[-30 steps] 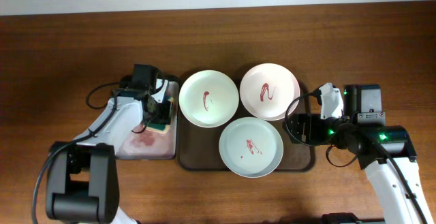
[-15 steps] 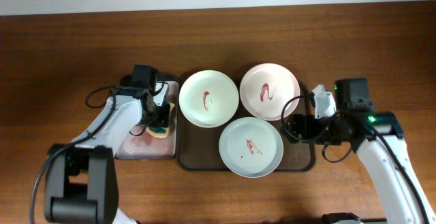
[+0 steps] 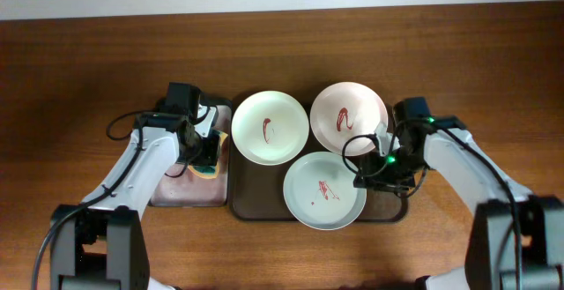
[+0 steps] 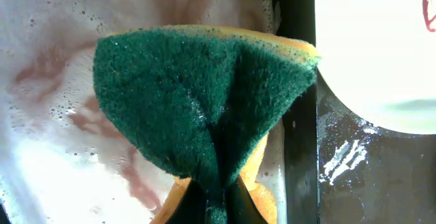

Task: Clean dirty plates on tray and stack at the side
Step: 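Move the right gripper to the pale green plate rim and grasp it, then lift the sponge with the left gripper toward the pale green plate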

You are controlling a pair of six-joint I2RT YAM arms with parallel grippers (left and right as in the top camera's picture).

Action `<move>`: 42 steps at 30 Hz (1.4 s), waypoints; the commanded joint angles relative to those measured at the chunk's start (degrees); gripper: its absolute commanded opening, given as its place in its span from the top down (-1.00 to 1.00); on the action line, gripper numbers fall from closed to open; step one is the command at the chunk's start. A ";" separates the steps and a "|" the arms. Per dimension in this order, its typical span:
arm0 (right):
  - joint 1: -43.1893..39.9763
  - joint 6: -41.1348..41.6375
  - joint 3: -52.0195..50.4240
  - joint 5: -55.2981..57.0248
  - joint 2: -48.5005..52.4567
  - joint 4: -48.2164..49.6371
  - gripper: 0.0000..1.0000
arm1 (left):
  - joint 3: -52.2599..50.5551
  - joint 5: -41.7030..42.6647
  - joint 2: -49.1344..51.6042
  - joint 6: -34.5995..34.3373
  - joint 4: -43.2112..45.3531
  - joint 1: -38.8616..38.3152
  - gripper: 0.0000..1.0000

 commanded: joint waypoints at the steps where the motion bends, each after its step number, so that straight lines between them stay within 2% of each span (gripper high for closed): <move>1: 0.33 0.66 0.85 1.16 3.13 1.66 0.08 | 1.01 0.85 -1.18 0.04 -0.04 -0.02 0.95; 2: 0.37 0.63 0.85 1.18 3.69 1.66 0.17 | 1.01 0.85 -1.18 0.02 -0.04 -0.02 0.95; 4: 0.37 0.63 0.81 1.20 4.39 1.62 0.55 | 1.01 0.85 -1.18 0.02 -0.02 -0.02 0.98; 6: 0.37 0.63 0.79 1.20 4.46 1.60 0.83 | 1.01 0.85 -1.18 0.04 -0.02 -0.02 1.00; 8: 0.37 0.63 0.79 1.20 4.46 1.60 0.91 | 1.01 0.85 -1.18 0.02 -0.02 -0.02 1.00; 21: 0.37 0.63 -1.05 1.18 4.48 1.64 0.90 | 1.01 0.85 -1.20 0.02 0.04 -0.02 1.00; 24: 0.37 0.63 -1.09 1.18 4.48 1.16 0.71 | 1.01 0.83 -1.20 0.02 0.04 -0.02 1.00; 32: 1.84 0.63 -1.14 1.18 4.46 0.98 0.70 | 1.99 0.76 -1.55 0.02 0.00 -0.02 1.00; 34: 3.06 0.63 -1.16 1.22 4.46 1.11 0.73 | 2.71 0.39 -2.23 0.02 0.02 -0.02 1.00; 37: 4.48 0.68 -1.16 1.25 4.46 1.68 0.92 | 3.61 -1.16 -3.43 0.02 0.35 -0.02 1.00; 42: 4.81 1.36 -1.16 2.38 4.48 2.62 0.92 | 3.69 -5.07 -6.84 -0.20 3.45 -0.02 1.00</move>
